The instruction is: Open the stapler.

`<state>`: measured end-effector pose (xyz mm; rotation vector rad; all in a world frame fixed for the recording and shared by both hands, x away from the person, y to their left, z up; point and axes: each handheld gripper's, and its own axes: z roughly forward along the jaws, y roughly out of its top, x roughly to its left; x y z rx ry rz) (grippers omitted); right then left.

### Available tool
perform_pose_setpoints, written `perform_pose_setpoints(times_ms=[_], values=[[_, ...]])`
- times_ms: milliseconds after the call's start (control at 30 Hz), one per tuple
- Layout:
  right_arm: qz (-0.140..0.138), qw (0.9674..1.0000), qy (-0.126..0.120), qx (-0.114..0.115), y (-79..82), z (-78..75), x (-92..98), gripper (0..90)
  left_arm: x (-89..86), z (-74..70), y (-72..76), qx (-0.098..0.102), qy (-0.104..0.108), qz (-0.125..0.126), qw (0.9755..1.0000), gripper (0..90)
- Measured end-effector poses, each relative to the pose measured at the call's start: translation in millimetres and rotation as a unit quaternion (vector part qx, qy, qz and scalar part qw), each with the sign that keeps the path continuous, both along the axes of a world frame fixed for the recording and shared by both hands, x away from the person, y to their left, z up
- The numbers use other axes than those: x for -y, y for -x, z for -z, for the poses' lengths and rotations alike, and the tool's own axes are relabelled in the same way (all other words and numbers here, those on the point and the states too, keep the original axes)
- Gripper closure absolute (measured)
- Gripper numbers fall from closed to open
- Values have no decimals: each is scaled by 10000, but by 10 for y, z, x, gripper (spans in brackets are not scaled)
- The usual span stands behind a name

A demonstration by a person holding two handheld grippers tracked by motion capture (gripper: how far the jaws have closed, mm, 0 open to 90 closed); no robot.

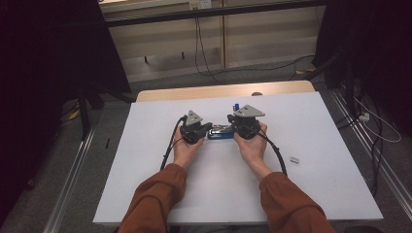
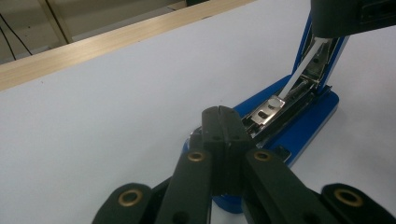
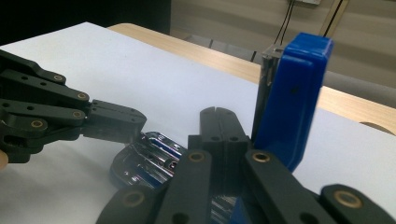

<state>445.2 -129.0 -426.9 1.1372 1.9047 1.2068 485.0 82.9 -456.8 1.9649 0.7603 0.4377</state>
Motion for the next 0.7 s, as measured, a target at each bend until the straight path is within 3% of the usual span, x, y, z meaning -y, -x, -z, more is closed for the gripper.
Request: perform_pose_setpoints(times_ms=[700], values=[[46,10000,-65,38,26,7,69,900,-9,7,1,-12,46,4,10000,900]])
